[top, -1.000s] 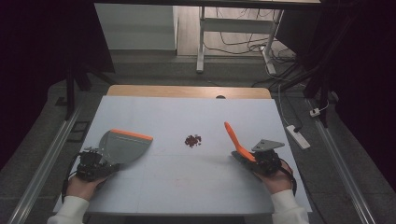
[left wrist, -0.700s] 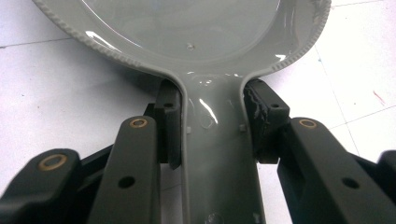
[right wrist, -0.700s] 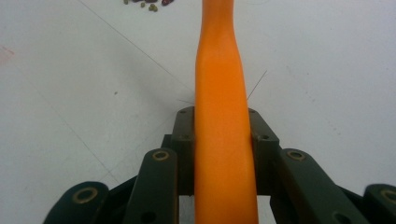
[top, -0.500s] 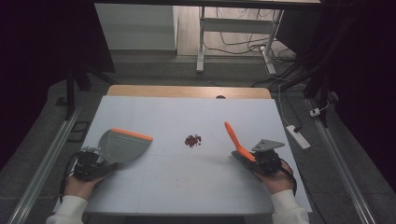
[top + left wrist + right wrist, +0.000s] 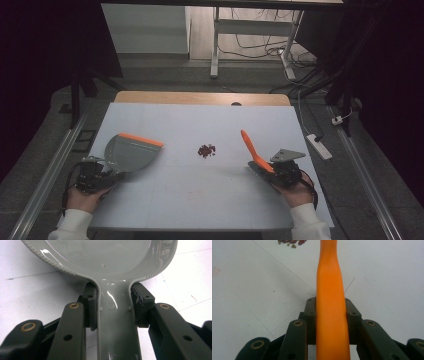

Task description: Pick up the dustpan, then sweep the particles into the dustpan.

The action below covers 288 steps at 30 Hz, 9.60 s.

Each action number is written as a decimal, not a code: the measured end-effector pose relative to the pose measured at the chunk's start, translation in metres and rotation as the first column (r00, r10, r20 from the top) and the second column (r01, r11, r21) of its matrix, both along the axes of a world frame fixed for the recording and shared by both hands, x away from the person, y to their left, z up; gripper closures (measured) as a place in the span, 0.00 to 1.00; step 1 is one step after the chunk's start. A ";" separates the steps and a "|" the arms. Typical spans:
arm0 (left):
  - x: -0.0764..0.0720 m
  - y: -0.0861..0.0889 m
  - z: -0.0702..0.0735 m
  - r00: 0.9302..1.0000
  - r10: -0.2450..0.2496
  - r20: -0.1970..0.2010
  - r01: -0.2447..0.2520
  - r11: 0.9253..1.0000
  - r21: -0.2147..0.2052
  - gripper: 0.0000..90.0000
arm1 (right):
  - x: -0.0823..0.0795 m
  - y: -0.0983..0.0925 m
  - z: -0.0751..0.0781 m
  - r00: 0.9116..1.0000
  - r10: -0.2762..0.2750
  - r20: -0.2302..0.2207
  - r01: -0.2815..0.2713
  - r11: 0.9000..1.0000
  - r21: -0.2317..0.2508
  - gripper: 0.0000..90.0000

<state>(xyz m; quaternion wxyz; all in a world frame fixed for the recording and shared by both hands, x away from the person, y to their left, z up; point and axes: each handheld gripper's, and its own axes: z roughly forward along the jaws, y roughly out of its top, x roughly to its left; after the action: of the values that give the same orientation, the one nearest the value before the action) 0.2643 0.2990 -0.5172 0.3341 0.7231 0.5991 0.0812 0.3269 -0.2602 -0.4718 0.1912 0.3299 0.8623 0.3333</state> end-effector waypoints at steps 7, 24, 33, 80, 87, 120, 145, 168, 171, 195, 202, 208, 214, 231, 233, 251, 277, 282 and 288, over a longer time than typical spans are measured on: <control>-0.001 0.001 0.003 0.999 -0.019 0.030 0.020 1.000 -0.009 0.69 | -0.001 -0.001 0.002 1.000 -0.004 0.012 0.004 1.000 0.009 0.78; -0.004 0.001 0.011 0.984 -0.114 0.137 0.115 0.993 0.002 0.69 | -0.002 -0.004 0.006 1.000 -0.007 0.012 0.007 0.999 0.043 0.78; -0.001 -0.001 0.011 0.966 -0.183 0.180 0.184 0.983 0.014 0.69 | -0.002 -0.004 0.011 1.000 -0.008 0.020 0.006 0.996 0.092 0.78; 0.004 -0.048 0.022 0.863 -0.474 0.174 0.469 0.880 0.073 0.69 | 0.000 0.003 0.012 0.999 -0.005 0.039 0.002 0.996 0.086 0.78; 0.008 -0.060 0.021 0.845 -0.513 0.149 0.507 0.858 0.081 0.69 | 0.001 0.003 0.013 0.999 -0.007 0.041 0.003 0.996 0.091 0.78; 0.034 -0.095 0.009 0.810 -0.586 0.007 0.583 0.807 0.094 0.69 | 0.005 0.007 0.012 0.999 -0.004 0.042 0.000 0.997 0.080 0.78; 0.032 -0.094 0.009 0.813 -0.583 0.010 0.580 0.810 0.082 0.69 | 0.067 0.095 0.022 0.993 0.091 0.078 -0.099 0.989 0.108 0.78; 0.034 -0.097 0.005 0.813 -0.582 -0.001 0.581 0.810 0.077 0.69 | 0.117 0.125 -0.004 0.997 0.068 0.035 -0.070 0.996 0.051 0.78; 0.034 -0.097 0.005 0.813 -0.582 -0.005 0.580 0.811 0.079 0.69 | 0.119 0.130 -0.009 0.997 0.071 0.025 -0.072 0.997 0.035 0.78; 0.037 -0.097 0.003 0.812 -0.584 -0.016 0.584 0.810 0.059 0.69 | 0.121 0.146 -0.019 0.995 0.102 0.006 -0.102 0.995 -0.004 0.78; 0.037 -0.097 0.002 0.811 -0.585 -0.016 0.585 0.809 0.057 0.69 | 0.120 0.149 -0.020 0.994 0.113 -0.002 -0.113 0.994 0.008 0.78; 0.037 -0.098 0.003 0.809 -0.587 -0.016 0.587 0.807 0.063 0.69 | 0.114 0.157 -0.020 0.990 0.140 -0.004 -0.140 0.990 -0.003 0.78; 0.037 -0.098 0.003 0.809 -0.588 -0.017 0.588 0.807 0.062 0.69 | 0.107 0.167 -0.021 0.985 0.172 -0.017 -0.172 0.985 -0.004 0.78; 0.036 -0.099 0.003 0.807 -0.590 -0.017 0.590 0.805 0.067 0.69 | 0.096 0.183 -0.021 0.972 0.233 -0.045 -0.232 0.973 0.016 0.78; 0.036 -0.099 0.003 0.807 -0.590 -0.017 0.590 0.805 0.067 0.69 | 0.095 0.184 -0.021 0.970 0.241 -0.043 -0.240 0.971 0.013 0.78; 0.036 -0.099 0.002 0.805 -0.592 -0.018 0.592 0.802 0.075 0.69 | 0.072 0.204 -0.001 0.930 0.367 -0.011 -0.365 0.927 0.088 0.78; 0.036 -0.100 0.002 0.807 -0.590 -0.020 0.589 0.804 0.074 0.69 | 0.107 0.182 -0.021 0.982 0.186 -0.033 -0.186 0.983 0.012 0.78; 0.035 -0.101 0.002 0.807 -0.591 -0.020 0.591 0.804 0.074 0.69 | 0.102 0.188 -0.021 0.978 0.206 -0.032 -0.207 0.978 -0.008 0.78; 0.035 -0.101 0.002 0.806 -0.591 -0.021 0.591 0.803 0.074 0.69 | 0.096 0.191 -0.020 0.967 0.244 -0.066 -0.243 0.970 0.024 0.78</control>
<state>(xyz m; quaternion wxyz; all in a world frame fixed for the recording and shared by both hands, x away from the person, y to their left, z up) 0.2996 0.1982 -0.5156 0.3156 0.8858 0.3402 -0.0026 0.4226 -0.0688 -0.4923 0.1166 0.2342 0.8998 0.3492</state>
